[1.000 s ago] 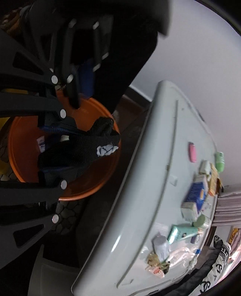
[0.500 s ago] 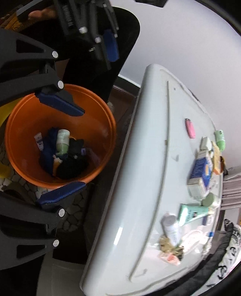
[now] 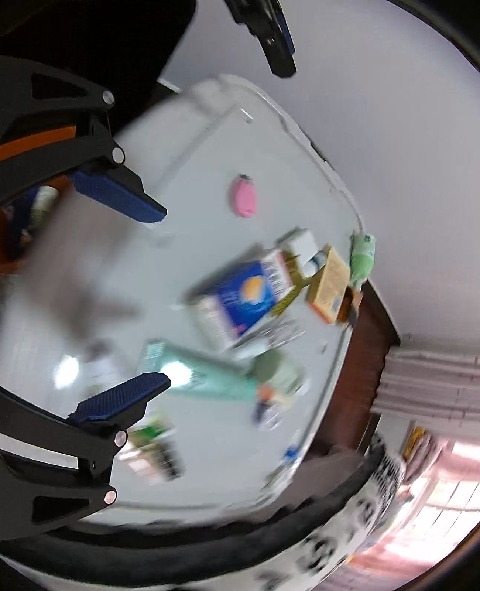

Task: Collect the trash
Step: 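Grasp the blue medicine box with the right tool while the left tool grasps the pink clipper case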

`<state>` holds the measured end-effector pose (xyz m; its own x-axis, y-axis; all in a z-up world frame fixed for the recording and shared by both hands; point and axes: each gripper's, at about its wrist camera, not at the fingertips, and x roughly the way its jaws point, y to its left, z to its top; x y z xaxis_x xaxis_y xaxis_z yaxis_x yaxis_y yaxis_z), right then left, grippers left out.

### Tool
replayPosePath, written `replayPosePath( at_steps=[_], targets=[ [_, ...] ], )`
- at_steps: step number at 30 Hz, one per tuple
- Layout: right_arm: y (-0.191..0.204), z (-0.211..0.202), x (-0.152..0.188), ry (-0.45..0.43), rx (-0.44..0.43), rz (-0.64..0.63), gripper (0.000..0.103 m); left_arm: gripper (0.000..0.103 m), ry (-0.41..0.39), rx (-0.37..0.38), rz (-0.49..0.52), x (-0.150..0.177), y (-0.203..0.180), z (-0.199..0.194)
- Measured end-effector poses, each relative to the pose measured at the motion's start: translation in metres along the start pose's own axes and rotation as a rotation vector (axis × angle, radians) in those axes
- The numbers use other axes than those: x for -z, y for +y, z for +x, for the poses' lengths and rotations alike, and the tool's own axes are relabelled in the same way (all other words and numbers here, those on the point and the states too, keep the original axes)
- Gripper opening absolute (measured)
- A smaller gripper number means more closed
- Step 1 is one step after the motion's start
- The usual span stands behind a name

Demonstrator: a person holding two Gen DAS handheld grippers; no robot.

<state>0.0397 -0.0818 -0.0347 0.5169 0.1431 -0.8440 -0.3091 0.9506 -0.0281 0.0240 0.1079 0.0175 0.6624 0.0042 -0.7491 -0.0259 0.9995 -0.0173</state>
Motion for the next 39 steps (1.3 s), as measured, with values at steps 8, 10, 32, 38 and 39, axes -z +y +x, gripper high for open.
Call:
replayPosePath(
  at_steps=[8, 10, 32, 38, 39],
  targets=[
    [0.014, 0.088, -0.051, 0.073, 0.039, -0.146, 0.082, 0.064, 0.035, 0.012, -0.012, 0.016, 0.015, 0.026],
    [0.011, 0.097, -0.053, 0.076, 0.073, -0.151, 0.082, 0.064, 0.044, 0.017, -0.025, 0.018, 0.020, 0.031],
    [-0.036, -0.033, -0.028, -0.156, -0.040, 0.098, 0.038, 0.064, 0.134, 0.147, 0.116, 0.020, -0.031, 0.079],
    [-0.044, -0.040, -0.018, -0.179, -0.043, 0.108, 0.038, 0.064, 0.163, 0.121, 0.133, 0.016, -0.044, 0.123],
    [-0.045, -0.041, -0.016, -0.181, -0.048, 0.109, 0.038, 0.064, 0.169, 0.137, 0.123, 0.016, -0.044, 0.126]
  ],
)
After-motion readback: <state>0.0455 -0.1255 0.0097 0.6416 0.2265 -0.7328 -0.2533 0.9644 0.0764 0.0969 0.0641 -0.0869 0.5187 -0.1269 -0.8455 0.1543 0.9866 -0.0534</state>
